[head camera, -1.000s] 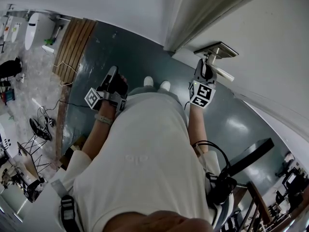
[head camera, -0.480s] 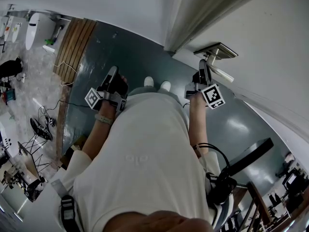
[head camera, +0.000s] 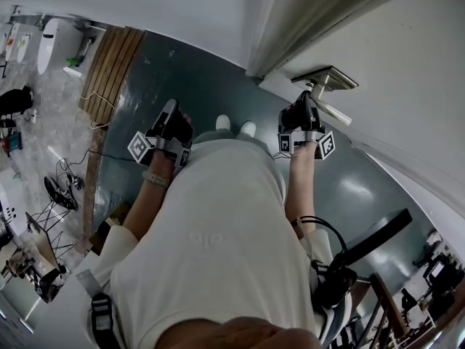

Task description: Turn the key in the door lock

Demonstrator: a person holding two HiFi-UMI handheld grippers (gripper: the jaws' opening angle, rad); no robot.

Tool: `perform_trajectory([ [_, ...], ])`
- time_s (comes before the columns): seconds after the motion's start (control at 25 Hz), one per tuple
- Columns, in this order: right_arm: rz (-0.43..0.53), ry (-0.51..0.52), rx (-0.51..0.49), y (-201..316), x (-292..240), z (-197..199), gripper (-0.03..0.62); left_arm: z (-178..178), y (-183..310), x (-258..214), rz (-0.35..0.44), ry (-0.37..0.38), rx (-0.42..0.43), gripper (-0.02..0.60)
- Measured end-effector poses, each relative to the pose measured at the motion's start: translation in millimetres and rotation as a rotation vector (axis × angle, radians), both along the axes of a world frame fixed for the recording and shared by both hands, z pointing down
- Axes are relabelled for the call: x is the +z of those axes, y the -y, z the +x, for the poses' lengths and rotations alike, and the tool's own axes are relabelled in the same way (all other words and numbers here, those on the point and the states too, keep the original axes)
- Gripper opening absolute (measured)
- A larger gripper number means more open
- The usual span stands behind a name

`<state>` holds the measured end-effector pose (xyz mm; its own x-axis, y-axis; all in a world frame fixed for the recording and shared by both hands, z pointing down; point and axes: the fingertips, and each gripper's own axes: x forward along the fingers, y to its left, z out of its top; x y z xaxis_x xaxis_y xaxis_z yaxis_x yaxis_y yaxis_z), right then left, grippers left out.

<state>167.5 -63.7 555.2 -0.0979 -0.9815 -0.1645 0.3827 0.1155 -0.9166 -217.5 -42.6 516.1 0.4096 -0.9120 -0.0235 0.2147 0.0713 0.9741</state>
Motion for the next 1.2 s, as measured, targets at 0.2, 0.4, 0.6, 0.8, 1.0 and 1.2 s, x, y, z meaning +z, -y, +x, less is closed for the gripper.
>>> perform_trajectory([
  [0.2, 0.041, -0.006, -0.010, 0, 2, 0, 0.040, 0, 0, 0, -0.001, -0.002, 0.000, 0.008],
  [0.4, 0.042, -0.013, -0.020, 0, 3, 1, 0.040, 2, 1, -1, 0.002, -0.002, 0.007, 0.008],
  [0.6, 0.015, -0.132, -0.020, 0, 2, 1, 0.041, 1, 0, 4, -0.003, -0.002, 0.009, 0.008],
  [0.8, -0.048, -0.559, -0.120, -20, -7, 4, 0.049, 3, 1, 6, -0.004, -0.003, 0.014, 0.008],
  [1.0, -0.119, -1.631, -0.236, -48, -16, 5, 0.051, 4, 1, 7, -0.009, -0.013, 0.020, 0.008],
  [1.2, -0.112, -2.560, -0.345, -53, -10, -13, 0.051, 6, 2, 7, -0.006, -0.013, 0.027, 0.008],
])
